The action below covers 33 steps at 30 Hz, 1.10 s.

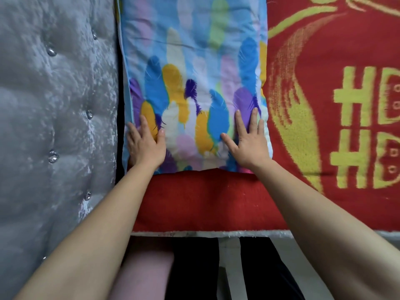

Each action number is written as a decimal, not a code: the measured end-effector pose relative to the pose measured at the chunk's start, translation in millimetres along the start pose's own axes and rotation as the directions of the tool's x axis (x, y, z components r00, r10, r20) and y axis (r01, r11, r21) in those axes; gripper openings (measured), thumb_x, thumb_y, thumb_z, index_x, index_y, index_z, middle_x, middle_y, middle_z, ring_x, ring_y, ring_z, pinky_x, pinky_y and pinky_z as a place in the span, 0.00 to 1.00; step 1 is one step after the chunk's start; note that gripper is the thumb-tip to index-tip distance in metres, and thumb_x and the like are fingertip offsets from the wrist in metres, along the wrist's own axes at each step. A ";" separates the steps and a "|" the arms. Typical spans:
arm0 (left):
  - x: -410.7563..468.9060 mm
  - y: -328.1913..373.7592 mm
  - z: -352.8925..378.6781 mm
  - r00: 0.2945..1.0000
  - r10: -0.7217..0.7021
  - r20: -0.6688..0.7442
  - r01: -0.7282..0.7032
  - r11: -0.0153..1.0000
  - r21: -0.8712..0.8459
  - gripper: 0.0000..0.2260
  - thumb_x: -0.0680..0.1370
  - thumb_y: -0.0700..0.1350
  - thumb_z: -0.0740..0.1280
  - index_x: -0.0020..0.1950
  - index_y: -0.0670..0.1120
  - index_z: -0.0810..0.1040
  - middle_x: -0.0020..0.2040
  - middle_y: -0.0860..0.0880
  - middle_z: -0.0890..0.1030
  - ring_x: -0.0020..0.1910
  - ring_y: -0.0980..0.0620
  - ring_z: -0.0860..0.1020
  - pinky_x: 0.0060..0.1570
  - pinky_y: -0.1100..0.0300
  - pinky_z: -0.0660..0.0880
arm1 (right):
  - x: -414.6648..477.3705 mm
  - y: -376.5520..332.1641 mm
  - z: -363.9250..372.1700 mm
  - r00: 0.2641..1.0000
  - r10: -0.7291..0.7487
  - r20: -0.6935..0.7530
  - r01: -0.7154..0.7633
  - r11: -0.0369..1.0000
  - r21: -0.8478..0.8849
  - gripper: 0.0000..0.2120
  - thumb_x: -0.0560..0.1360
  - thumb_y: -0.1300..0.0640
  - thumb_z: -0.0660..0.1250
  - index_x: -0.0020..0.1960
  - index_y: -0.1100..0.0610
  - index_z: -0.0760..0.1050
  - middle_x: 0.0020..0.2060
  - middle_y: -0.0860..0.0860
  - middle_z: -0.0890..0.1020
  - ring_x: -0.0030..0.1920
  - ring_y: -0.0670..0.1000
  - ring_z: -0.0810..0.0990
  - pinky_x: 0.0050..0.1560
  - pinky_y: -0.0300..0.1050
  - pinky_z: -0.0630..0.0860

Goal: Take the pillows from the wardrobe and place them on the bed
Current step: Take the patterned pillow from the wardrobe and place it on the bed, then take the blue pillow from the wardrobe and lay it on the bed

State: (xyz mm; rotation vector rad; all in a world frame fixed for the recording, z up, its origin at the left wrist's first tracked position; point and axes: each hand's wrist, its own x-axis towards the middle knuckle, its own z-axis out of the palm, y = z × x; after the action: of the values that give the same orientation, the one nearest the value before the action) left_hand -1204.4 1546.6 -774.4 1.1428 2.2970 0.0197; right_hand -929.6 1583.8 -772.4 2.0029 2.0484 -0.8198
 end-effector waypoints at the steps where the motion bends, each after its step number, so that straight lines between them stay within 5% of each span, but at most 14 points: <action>1: -5.8 2.8 -7.1 1.000 0.015 0.016 -0.015 1.000 -0.003 0.32 0.80 0.64 0.51 0.80 0.52 0.46 0.81 0.41 0.45 0.79 0.39 0.47 0.77 0.43 0.49 | -3.7 0.0 -6.8 0.999 -0.012 0.036 0.013 1.000 -0.021 0.39 0.78 0.31 0.53 0.81 0.45 0.42 0.80 0.61 0.40 0.79 0.66 0.43 0.78 0.59 0.49; 4: -40.9 17.8 -31.8 0.979 0.202 -0.028 -0.199 0.977 0.079 0.29 0.82 0.60 0.53 0.80 0.50 0.53 0.81 0.43 0.49 0.79 0.41 0.49 0.76 0.39 0.51 | -21.3 -0.8 -36.9 0.995 -0.097 0.033 0.100 0.989 -0.107 0.39 0.78 0.33 0.55 0.81 0.48 0.46 0.80 0.61 0.44 0.79 0.64 0.47 0.77 0.59 0.55; 7: -82.1 44.6 -64.7 0.925 0.366 -0.106 -0.343 0.921 0.185 0.28 0.81 0.59 0.55 0.79 0.51 0.55 0.81 0.43 0.49 0.79 0.42 0.49 0.75 0.37 0.51 | -43.0 -0.7 -87.1 0.973 -0.184 -0.141 0.160 0.973 -0.167 0.38 0.78 0.33 0.54 0.81 0.49 0.49 0.81 0.59 0.47 0.80 0.62 0.49 0.75 0.60 0.56; 14: -154.6 160.4 -198.2 0.770 0.581 -0.263 -0.483 0.801 0.353 0.29 0.81 0.59 0.57 0.79 0.49 0.56 0.81 0.42 0.49 0.79 0.40 0.49 0.74 0.34 0.49 | -84.0 18.8 -267.8 0.863 -0.277 -0.423 0.197 0.955 -0.223 0.38 0.78 0.32 0.53 0.81 0.51 0.50 0.80 0.60 0.47 0.80 0.62 0.48 0.77 0.63 0.54; 22: -266.2 333.3 -364.1 0.337 0.752 -0.567 -0.585 0.639 0.499 0.30 0.80 0.61 0.52 0.79 0.48 0.56 0.80 0.38 0.53 0.78 0.37 0.52 0.70 0.31 0.53 | -171.3 68.7 -501.9 0.566 -0.253 -0.785 0.151 0.968 -0.203 0.39 0.78 0.33 0.55 0.81 0.52 0.50 0.80 0.61 0.47 0.80 0.62 0.50 0.76 0.63 0.55; 24: -289.1 361.0 -376.8 0.275 0.744 -0.609 -0.605 0.626 0.492 0.30 0.81 0.61 0.51 0.80 0.49 0.53 0.80 0.39 0.51 0.79 0.38 0.50 0.71 0.31 0.51 | -193.0 85.4 -527.9 0.512 -0.244 -0.823 0.124 0.970 -0.210 0.39 0.78 0.32 0.53 0.81 0.52 0.49 0.80 0.61 0.46 0.80 0.62 0.50 0.76 0.63 0.53; 33: -375.8 443.2 -361.8 0.092 0.884 -0.459 -0.768 0.356 0.532 0.32 0.79 0.63 0.48 0.80 0.50 0.51 0.81 0.41 0.45 0.79 0.38 0.45 0.72 0.30 0.47 | -319.1 189.6 -560.2 0.379 -0.068 -0.923 -0.171 0.975 -0.142 0.40 0.79 0.33 0.54 0.82 0.52 0.44 0.80 0.60 0.41 0.80 0.63 0.48 0.76 0.66 0.52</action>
State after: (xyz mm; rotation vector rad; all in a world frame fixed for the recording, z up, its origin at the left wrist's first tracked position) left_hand -882.0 1634.1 -177.0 2.8358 1.7266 0.8936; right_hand -574.9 1567.0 -202.0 2.6651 2.2960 0.8297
